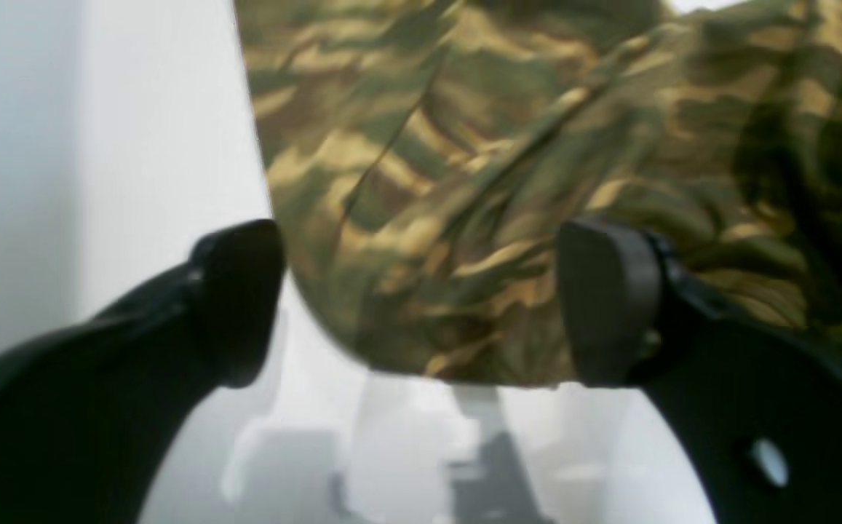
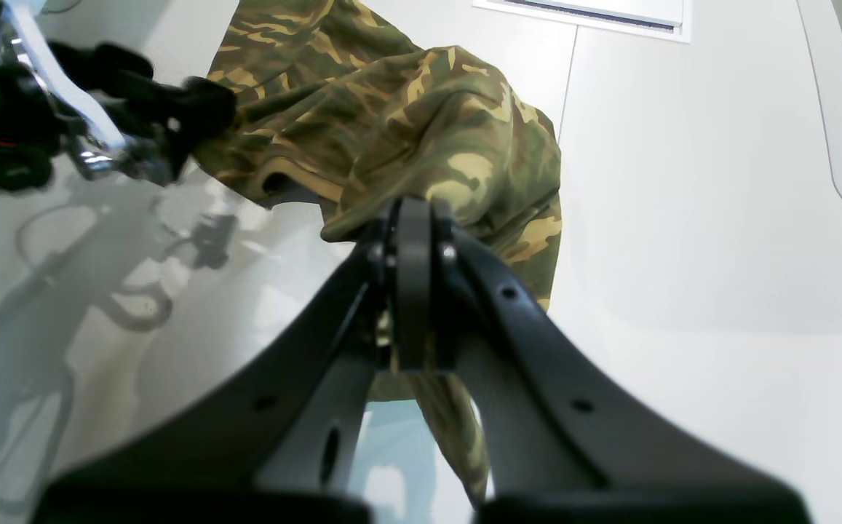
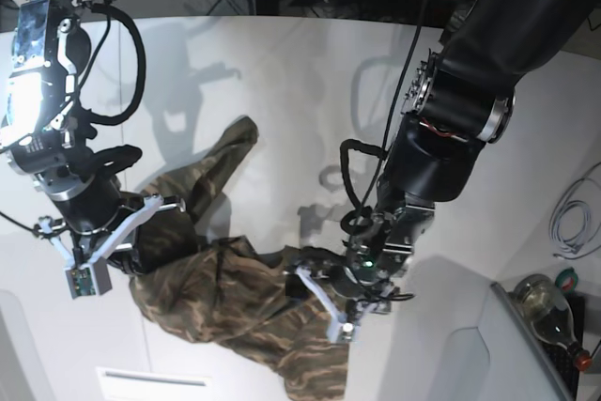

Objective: Layout the t-shirt on the table in an organized manner, then fold the t-shirt properly

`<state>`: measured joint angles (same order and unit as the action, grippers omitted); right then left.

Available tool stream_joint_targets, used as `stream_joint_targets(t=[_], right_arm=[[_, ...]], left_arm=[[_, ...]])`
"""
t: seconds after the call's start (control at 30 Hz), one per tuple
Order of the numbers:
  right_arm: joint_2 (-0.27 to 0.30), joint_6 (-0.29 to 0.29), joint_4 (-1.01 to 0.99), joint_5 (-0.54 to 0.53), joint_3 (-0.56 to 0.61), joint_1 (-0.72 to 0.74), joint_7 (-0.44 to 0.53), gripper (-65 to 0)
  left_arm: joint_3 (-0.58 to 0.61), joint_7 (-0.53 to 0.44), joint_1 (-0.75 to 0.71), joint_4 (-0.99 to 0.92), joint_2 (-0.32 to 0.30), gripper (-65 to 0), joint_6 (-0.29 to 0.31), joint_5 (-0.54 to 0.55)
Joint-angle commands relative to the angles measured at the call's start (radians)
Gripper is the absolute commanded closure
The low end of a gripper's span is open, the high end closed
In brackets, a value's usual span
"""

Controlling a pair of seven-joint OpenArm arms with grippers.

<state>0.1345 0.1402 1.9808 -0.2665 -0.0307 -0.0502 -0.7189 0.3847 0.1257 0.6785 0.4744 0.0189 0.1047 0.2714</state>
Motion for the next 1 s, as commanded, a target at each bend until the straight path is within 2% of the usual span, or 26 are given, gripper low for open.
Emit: stream_joint_targets(t=[0.0, 0.07, 0.13, 0.27, 0.37, 0.47, 0.53, 0.57, 0.6, 0.67, 0.77, 0.8, 0.87, 0.97], right_arm=[[0.006, 0.003, 0.015, -0.007, -0.004, 0.016, 0.028, -0.6], [0.004, 0.003, 0.015, -0.007, -0.004, 0.014, 0.026, -0.6], [0.004, 0.002, 0.015, -0.007, -0.004, -0.003, 0.026, -0.6], [0.0, 0.0, 0.013, -0.006, -0.087, -0.066, 0.026, -0.6], [-0.002, 0.0, -0.021, -0.007, -0.17, -0.096, 0.026, -0.6], [-0.002, 0.0, -0.119, -0.007, -0.231, -0.098, 0.026, -1.5], [-0.002, 0.0, -0.216, -0.01, -0.243, -0.067, 0.026, -2.6], [0.001, 0.0, -0.257, -0.01, -0.245, -0.049, 0.018, -5.1], [0.003, 0.0, -0.297, -0.01, -0.246, -0.032, 0.0, -9.8], [0.003, 0.0, -0.34, -0.007, -0.248, -0.006, -0.058, -24.5], [-0.005, 0.0, -0.191, -0.007, -0.24, -0.046, -0.026, -42.2], [-0.009, 0.002, -0.119, -0.007, -0.212, -0.066, 0.008, -45.2], [-0.009, 0.002, -0.057, -0.006, -0.076, -0.063, 0.029, -45.9], [0.038, 0.002, -0.139, -0.006, 0.186, 0.069, 0.026, -46.1]], left_arm=[[0.058, -0.025, 0.037, 0.005, 0.013, -56.8, 0.011, -0.004], [0.182, -0.034, 0.045, -0.024, 0.017, -56.8, 0.011, 0.001], [0.241, -0.034, 0.043, -0.03, 0.026, -56.8, 0.011, 0.004], [0.205, -0.031, 0.005, -0.029, 0.005, -55.8, 0.011, 0.004], [0.127, -0.025, -0.05, 0.03, -0.066, -45.7, 0.011, 0.004], [0.013, 0.038, -0.171, 0.209, -0.179, -34.4, 0.011, 0.004], [-0.072, 0.087, -0.271, 0.36, -0.251, -30.8, 0.011, 0.004], [-0.111, 0.108, -0.316, 0.436, -0.276, -29.9, 0.011, 0.004], [-0.152, 0.127, -0.366, 0.505, -0.3, -29.9, 0.011, 0.004], [-0.255, 0.171, -0.48, 0.659, -0.354, -31.4, 0.011, 0.004], [-0.396, 0.208, -0.613, 0.815, -0.397, -37.7, 0.011, 0.004], [-0.445, 0.214, -0.655, 0.854, -0.406, -40.6, 0.011, 0.004], [-0.517, 0.226, -0.713, 0.897, -0.419, -46.6, 0.011, 0.004], [-0.603, 0.225, -0.774, 0.913, -0.428, -52.5, 0.011, 0.004]])
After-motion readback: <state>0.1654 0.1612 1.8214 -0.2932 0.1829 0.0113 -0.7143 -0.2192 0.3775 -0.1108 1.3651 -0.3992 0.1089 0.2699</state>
